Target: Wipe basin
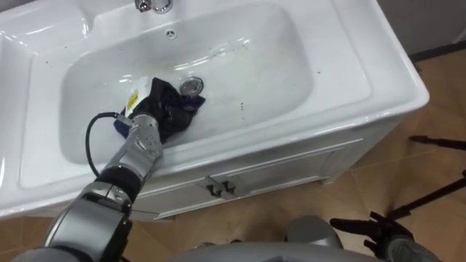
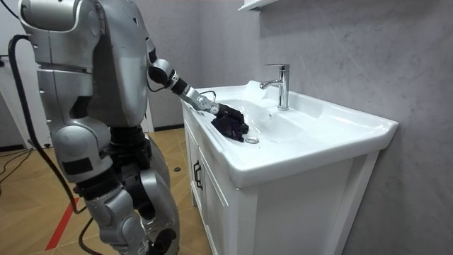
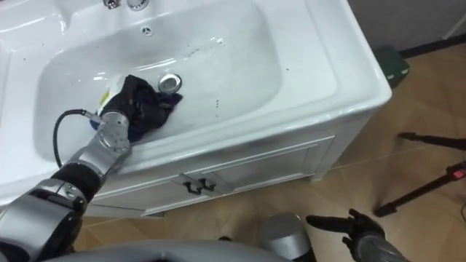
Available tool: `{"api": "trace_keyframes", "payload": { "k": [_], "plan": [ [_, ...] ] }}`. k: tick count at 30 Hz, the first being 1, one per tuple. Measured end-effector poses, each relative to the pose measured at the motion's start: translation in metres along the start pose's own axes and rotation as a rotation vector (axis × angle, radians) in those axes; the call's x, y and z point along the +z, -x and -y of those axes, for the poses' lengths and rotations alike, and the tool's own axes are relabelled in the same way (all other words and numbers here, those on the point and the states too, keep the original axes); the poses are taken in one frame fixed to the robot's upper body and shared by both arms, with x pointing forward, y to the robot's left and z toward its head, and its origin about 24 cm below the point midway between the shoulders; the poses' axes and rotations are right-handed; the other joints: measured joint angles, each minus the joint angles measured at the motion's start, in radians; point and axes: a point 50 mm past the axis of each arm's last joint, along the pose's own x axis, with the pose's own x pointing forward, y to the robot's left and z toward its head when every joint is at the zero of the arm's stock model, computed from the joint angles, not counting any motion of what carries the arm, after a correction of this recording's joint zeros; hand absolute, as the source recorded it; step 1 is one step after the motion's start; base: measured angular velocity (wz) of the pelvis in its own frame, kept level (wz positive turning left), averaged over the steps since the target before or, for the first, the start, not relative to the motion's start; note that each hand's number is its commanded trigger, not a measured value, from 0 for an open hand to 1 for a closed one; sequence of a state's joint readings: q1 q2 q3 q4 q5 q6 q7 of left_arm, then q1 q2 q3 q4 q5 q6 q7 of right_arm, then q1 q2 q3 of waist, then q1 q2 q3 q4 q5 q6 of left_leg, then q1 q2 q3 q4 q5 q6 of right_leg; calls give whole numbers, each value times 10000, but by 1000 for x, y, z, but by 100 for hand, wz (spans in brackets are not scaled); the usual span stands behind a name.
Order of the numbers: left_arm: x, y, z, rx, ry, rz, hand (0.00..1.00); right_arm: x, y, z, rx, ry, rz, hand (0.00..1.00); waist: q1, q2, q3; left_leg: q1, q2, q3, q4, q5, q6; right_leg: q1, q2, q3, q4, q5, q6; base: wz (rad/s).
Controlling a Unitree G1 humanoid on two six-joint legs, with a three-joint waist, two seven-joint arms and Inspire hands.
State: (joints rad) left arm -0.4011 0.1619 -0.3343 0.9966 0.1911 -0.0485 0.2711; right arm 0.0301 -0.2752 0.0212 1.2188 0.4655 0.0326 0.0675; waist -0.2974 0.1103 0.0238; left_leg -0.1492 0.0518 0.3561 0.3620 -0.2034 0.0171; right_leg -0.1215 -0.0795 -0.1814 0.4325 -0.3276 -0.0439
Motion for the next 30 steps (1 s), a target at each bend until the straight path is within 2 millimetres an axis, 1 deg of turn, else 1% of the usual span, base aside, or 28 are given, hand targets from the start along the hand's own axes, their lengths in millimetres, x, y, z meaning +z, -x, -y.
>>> {"api": "trace_keyframes", "payload": {
  "k": [2,3,5,7,11,14,18,21,23,25,27,30],
  "plan": [
    [14,0,11,-459,935,278,100,-1,0,-2,55,143,-39,0,-85,-15,9,-5,-52,-80,6,2,4,-3,-62,-83,20,-17,35,5],
    [18,0,13,-592,1109,360,100,-1,0,-2,71,171,-61,0,-107,-18,11,-13,-72,-100,6,2,5,-4,-77,-89,34,-30,58,10],
    [34,-1,23,-1113,1579,661,100,0,-1,-7,205,342,-72,0,-126,-57,35,-13,-119,-97,4,2,7,-6,-124,-79,47,-50,97,3],
    [45,-2,28,-1545,1896,893,100,2,-1,-10,375,465,-47,0,-137,-91,57,-14,-126,-91,3,1,8,-2,-140,-82,37,-54,108,0],
    [67,2,41,-2416,2999,1495,100,4,-2,-16,600,483,2,0,-191,-115,60,-35,-168,-135,-31,1,8,17,-139,-107,-27,-53,114,2],
    [78,5,45,-2894,3366,1912,100,5,-3,-20,682,350,45,0,-304,-112,56,-116,-167,-181,-22,1,8,12,-124,-167,-113,-52,113,6],
    [87,8,47,-3502,4126,2189,100,5,-3,-21,707,114,47,0,-328,-144,40,-138,-129,-47,-21,-3,6,18,-110,-161,-188,-37,116,1],
    [98,12,52,-4167,4576,2553,100,4,-3,-20,724,-182,31,0,-371,-142,38,-153,-124,-154,-5,-5,5,48,-118,-178,-197,-28,123,4],
    [106,16,55,-4668,4557,2952,100,4,-3,-22,810,-298,32,0,-517,-133,36,-153,-113,-278,11,-6,5,129,-117,-212,-184,-22,130,11],
    [112,18,56,-4972,4809,3201,100,3,-3,-20,769,-372,-7,0,-548,-124,36,-158,-108,-281,65,-6,5,164,-109,-222,-198,-19,132,4],
    [117,20,56,-5116,4830,3434,100,2,-3,-19,697,-370,-75,0,-548,-59,-1,-169,-106,-284,93,-6,5,171,-104,-223,-196,-19,132,2],
    [126,24,56,-5371,4799,3820,100,0,-2,-14,590,-366,-150,0,-588,19,-8,-277,-117,-444,195,-7,6,151,-107,-342,-206,-19,132,14]
  ]
}}
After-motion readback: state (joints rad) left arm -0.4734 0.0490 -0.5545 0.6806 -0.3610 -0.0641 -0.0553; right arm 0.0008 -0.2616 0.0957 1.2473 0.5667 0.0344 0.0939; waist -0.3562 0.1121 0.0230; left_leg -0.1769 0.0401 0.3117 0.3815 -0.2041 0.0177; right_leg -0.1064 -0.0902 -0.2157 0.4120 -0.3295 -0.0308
